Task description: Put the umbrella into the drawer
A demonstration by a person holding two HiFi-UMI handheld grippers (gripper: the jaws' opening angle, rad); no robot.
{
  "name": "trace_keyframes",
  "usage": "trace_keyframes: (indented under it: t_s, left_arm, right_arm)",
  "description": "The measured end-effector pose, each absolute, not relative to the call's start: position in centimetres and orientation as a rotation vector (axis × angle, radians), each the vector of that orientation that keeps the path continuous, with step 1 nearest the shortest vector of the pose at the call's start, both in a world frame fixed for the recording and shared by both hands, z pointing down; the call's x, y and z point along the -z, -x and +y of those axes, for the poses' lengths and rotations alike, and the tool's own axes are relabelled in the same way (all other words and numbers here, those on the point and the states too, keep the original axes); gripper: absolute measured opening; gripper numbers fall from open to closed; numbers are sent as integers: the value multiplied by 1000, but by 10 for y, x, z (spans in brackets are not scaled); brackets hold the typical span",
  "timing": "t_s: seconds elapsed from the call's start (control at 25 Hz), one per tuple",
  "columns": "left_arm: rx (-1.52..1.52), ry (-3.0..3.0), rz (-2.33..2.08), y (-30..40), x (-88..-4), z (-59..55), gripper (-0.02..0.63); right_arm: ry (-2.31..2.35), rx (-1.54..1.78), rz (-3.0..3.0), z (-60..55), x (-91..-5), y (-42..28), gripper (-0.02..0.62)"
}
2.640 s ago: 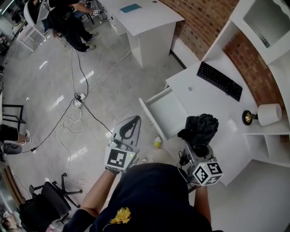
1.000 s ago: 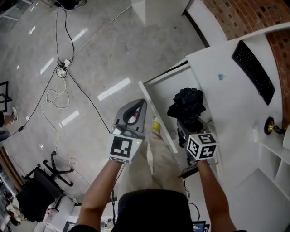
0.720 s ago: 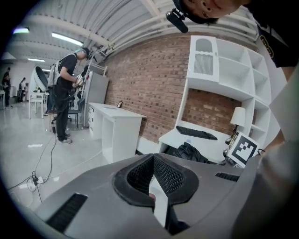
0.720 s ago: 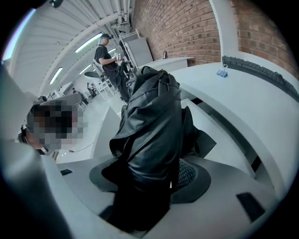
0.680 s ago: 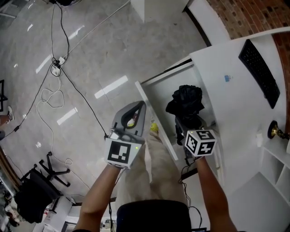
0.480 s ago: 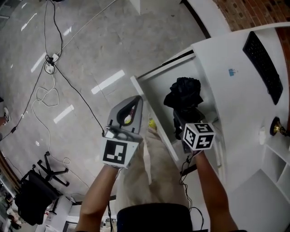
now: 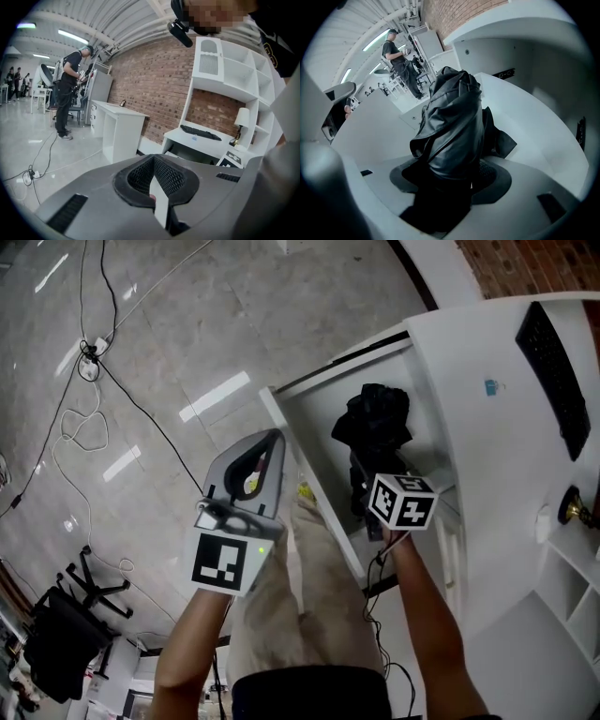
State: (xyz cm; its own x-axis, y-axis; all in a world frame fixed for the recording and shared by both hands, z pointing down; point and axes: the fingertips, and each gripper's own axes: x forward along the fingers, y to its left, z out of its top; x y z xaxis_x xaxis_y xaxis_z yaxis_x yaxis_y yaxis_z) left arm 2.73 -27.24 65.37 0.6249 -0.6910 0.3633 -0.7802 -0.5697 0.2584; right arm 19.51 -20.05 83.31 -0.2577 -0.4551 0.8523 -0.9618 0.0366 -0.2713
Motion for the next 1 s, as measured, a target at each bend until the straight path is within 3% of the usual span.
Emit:
trace_keyframes:
  t_s: [1.0]
  left_arm:
    - [-296,-2487,-1084,-48,-650,-258,15]
  right_arm:
    - [-1246,-1116,-1707,-208,-881,-186,258]
